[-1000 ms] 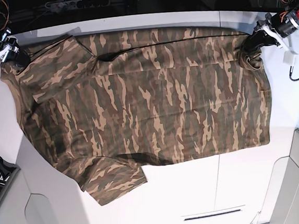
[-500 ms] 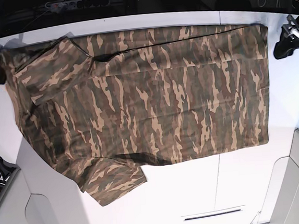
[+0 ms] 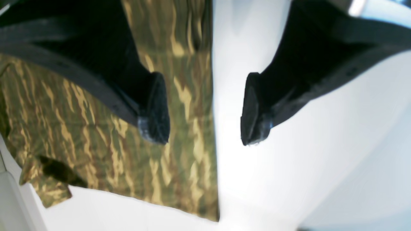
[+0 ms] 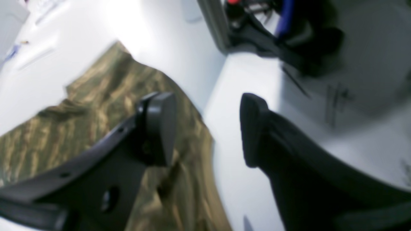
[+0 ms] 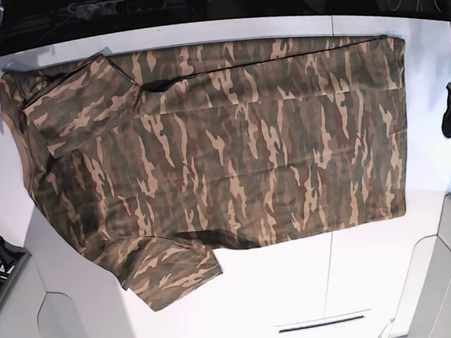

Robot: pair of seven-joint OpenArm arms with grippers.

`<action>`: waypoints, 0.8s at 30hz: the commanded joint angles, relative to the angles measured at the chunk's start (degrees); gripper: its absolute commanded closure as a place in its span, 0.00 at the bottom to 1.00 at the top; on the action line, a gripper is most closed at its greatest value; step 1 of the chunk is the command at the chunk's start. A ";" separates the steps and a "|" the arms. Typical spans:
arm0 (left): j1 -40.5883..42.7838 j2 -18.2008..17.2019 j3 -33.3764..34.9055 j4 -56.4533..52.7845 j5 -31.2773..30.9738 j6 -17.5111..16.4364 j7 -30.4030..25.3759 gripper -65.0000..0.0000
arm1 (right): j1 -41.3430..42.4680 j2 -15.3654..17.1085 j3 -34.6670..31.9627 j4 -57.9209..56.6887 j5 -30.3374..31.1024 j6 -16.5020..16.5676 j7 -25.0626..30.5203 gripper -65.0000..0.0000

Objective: Fold the T-shirt properly
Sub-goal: 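Grasp the shirt's hem corners with both grippers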

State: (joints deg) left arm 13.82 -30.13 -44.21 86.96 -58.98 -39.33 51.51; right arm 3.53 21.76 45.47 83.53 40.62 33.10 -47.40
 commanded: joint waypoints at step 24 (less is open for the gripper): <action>-34.97 -5.38 27.82 -47.01 23.17 4.85 -19.17 0.41 | 22.67 1.05 -14.43 -46.49 -18.14 -0.98 28.37 0.52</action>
State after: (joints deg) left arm -20.10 -34.59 -16.34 39.51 -35.66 -34.50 32.47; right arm 24.49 21.89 30.98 36.32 22.31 31.94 -18.94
